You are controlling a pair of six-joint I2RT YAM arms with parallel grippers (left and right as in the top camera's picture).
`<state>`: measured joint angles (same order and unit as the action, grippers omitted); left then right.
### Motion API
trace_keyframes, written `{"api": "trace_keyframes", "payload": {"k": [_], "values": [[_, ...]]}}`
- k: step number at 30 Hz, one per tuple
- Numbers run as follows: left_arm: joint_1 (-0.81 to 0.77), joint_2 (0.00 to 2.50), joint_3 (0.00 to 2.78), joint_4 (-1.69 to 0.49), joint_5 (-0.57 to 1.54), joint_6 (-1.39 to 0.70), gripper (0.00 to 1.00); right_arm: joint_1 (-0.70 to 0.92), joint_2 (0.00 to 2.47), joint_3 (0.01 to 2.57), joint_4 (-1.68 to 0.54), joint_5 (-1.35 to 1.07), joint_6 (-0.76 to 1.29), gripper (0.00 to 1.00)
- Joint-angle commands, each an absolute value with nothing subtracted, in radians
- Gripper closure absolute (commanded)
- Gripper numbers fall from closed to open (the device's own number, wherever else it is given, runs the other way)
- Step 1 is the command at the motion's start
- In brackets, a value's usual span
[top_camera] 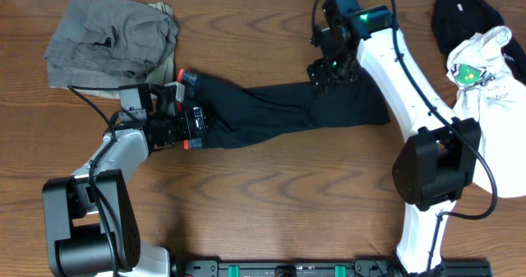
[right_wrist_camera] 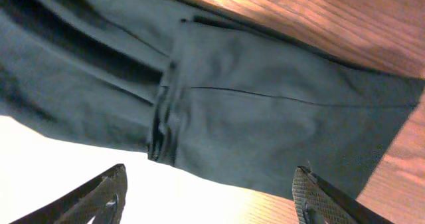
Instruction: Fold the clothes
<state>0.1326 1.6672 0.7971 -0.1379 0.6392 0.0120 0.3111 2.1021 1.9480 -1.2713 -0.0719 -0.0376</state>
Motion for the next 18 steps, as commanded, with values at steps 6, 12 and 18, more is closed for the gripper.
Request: {"api": "trace_keyframes", "payload": {"k": [6, 12, 18], "values": [[0.124, 1.675, 0.816, -0.136, 0.721, 0.034, 0.35, 0.252, 2.077, 1.969, -1.276, -0.06, 0.015, 0.26], [0.105, 1.724, 0.816, -0.107, 0.658, 0.034, 0.34, 0.244, 2.077, 1.969, -1.289, -0.06, 0.014, 0.27], [0.106, 1.757, 0.816, -0.069, 0.573, 0.032, 0.28, 0.243, 2.077, 1.969, -1.295, -0.06, 0.014, 0.28]]}}
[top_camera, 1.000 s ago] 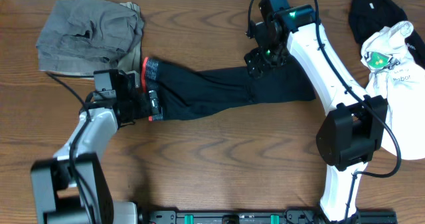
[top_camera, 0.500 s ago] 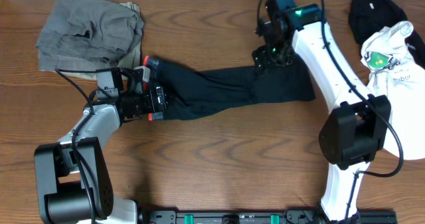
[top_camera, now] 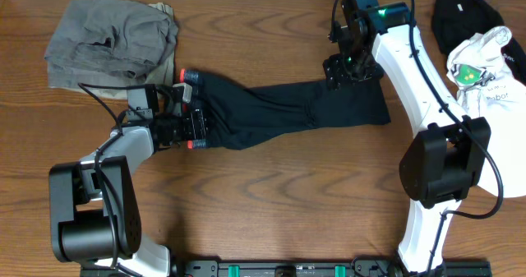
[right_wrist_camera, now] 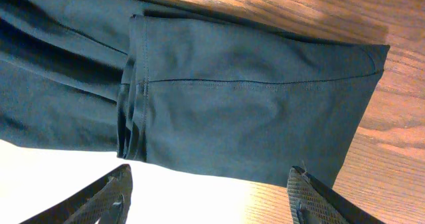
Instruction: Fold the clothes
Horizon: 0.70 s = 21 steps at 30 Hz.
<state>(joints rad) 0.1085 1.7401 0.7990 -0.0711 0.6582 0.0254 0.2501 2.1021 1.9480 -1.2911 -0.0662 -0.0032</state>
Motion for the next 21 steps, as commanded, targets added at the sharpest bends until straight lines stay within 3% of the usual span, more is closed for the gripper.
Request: {"api": "trace_keyframes", "payload": {"k": [1, 4, 5, 6, 8, 11, 14, 16, 18, 21], "values": [[0.106, 1.757, 0.816, -0.069, 0.557, 0.029, 0.27, 0.243, 2.077, 1.969, -1.295, -0.06, 0.014, 0.28], [0.106, 1.758, 0.816, -0.069, 0.545, 0.025, 0.31, 0.242, 2.077, 1.969, -1.294, -0.059, 0.014, 0.27], [0.105, 1.758, 0.816, -0.07, 0.545, 0.017, 0.44, 0.242, 2.077, 1.969, -1.294, -0.059, 0.014, 0.28], [0.105, 1.758, 0.816, -0.07, 0.545, 0.006, 0.66, 0.242, 2.077, 1.969, -1.293, -0.056, 0.014, 0.28], [0.105, 1.758, 0.816, -0.069, 0.546, -0.023, 0.94, 0.241, 2.077, 1.969, -1.292, -0.056, 0.014, 0.28], [0.106, 1.749, 0.816, -0.078, 0.547, -0.046, 0.94, 0.233, 2.077, 1.969, -1.286, -0.056, 0.014, 0.33], [0.108, 1.71, 0.816, -0.107, 0.548, -0.046, 0.94, 0.224, 2.077, 1.967, -1.271, -0.057, 0.015, 0.51], [0.108, 1.668, 0.816, -0.131, 0.54, -0.046, 0.94, 0.221, 2.079, 1.967, -1.264, -0.065, 0.015, 0.8], [0.108, 1.621, 0.816, -0.161, 0.527, -0.046, 0.94, 0.221, 2.08, 1.966, -1.259, -0.081, 0.014, 0.99], [0.108, 1.541, 0.816, -0.221, 0.491, -0.046, 0.94, 0.221, 2.08, 1.948, -1.238, -0.107, 0.014, 0.99]]}}
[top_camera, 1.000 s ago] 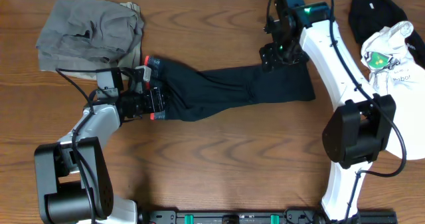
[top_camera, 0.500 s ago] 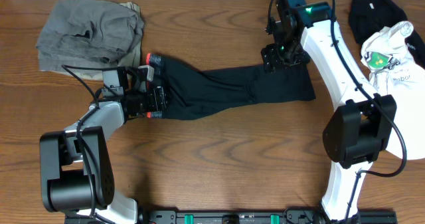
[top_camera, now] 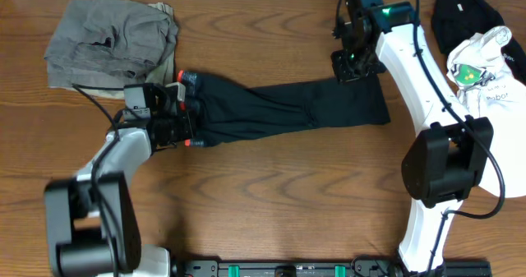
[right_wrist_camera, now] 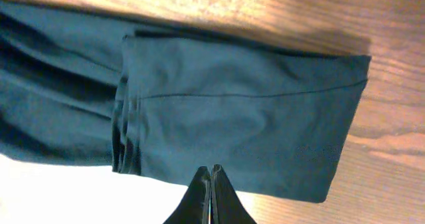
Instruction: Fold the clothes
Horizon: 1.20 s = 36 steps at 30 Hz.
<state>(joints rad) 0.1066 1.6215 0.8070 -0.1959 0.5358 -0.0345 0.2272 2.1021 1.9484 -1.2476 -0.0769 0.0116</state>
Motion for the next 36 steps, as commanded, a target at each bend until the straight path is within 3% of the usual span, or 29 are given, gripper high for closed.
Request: {"api": "trace_keyframes", "payload": {"k": [1, 21, 36], "values": [[0.108, 1.514, 0.816, -0.241, 0.476, -0.046, 0.94, 0.221, 2.08, 1.938, -1.23, -0.115, 0.014, 0.99], [0.124, 1.384, 0.885, -0.41, 0.346, 0.035, 0.94, 0.121, 2.081, 1.537, -0.885, -0.383, 0.004, 0.99], [0.108, 1.385, 0.965, -0.553, 0.361, 0.051, 0.94, 0.116, 2.121, 1.47, -0.815, -0.401, 0.014, 0.99]]}}
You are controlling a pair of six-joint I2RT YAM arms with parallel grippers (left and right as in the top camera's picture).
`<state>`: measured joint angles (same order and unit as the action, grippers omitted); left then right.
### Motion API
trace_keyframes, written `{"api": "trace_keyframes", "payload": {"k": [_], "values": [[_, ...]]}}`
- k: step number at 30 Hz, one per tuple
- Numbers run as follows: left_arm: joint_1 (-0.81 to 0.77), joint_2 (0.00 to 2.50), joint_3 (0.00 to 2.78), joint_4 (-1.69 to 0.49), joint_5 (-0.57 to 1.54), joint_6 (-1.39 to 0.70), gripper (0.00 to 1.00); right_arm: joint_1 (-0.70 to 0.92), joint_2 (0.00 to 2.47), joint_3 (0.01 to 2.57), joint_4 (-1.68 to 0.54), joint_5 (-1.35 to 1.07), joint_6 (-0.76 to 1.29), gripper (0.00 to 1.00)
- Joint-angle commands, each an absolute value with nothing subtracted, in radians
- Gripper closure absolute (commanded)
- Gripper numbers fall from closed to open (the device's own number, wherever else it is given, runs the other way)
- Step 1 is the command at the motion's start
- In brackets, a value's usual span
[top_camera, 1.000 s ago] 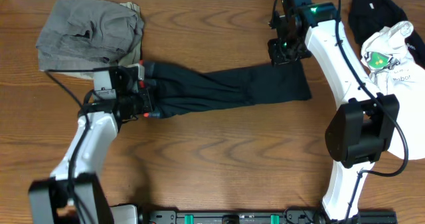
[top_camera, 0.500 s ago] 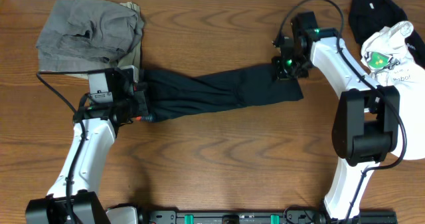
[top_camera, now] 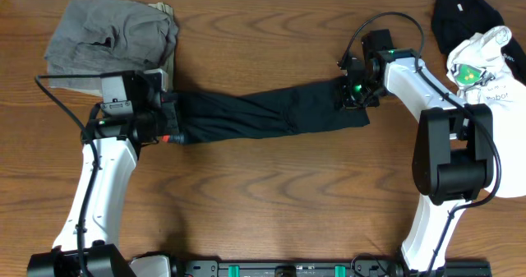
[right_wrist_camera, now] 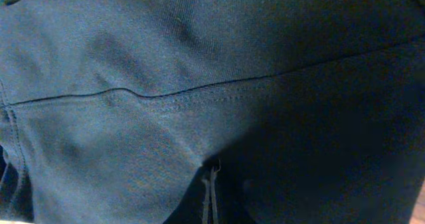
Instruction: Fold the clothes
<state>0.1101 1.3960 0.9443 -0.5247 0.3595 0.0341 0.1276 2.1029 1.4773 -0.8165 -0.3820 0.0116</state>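
A long dark navy garment (top_camera: pixel 263 114) lies stretched left to right across the middle of the table. My left gripper (top_camera: pixel 170 122) is at its left end, closed on the cloth there. At the upper corner of its right end sits my right gripper (top_camera: pixel 352 94). In the right wrist view the right gripper (right_wrist_camera: pixel 211 184) is shut, its fingertips together and pressed down on the dark fabric (right_wrist_camera: pixel 133 64), which fills the whole view with a seam running across it.
A crumpled grey garment (top_camera: pixel 111 39) lies at the back left, just behind the left gripper. At the back right are a black garment (top_camera: pixel 464 12) and a white one with a green logo (top_camera: pixel 485 76). Bare wood lies in front.
The right gripper, shut above the garment's right end, has come down onto the cloth. The left gripper has moved left with its end; the garment now lies straighter and shifted left.
The right gripper was open over the garment's right part, then further right over the hem end. Then it was shut above that end, and now presses on it. The left gripper stayed at the left end, which now lies further left.
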Motion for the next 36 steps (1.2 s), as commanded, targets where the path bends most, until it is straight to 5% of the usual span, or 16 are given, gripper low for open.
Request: {"api": "trace_keyframes", "payload": {"k": [1, 8, 16, 36], "values": [[0.108, 1.385, 0.965, -0.574, 0.362, 0.046, 0.94, 0.116, 2.121, 1.47, -0.814, -0.401, 0.014, 0.99], [0.108, 1.386, 0.962, -0.725, 0.379, -0.024, 0.88, 0.118, 2.121, 1.47, -0.819, -0.4, 0.014, 0.99], [0.107, 1.39, 0.935, -0.739, 0.486, -0.031, 0.27, 0.118, 2.121, 1.47, -0.823, -0.4, 0.014, 0.99], [0.366, 1.403, 0.935, -0.791, 0.35, -0.161, 0.27, 0.118, 2.121, 1.47, -0.834, -0.39, -0.02, 0.99]]}}
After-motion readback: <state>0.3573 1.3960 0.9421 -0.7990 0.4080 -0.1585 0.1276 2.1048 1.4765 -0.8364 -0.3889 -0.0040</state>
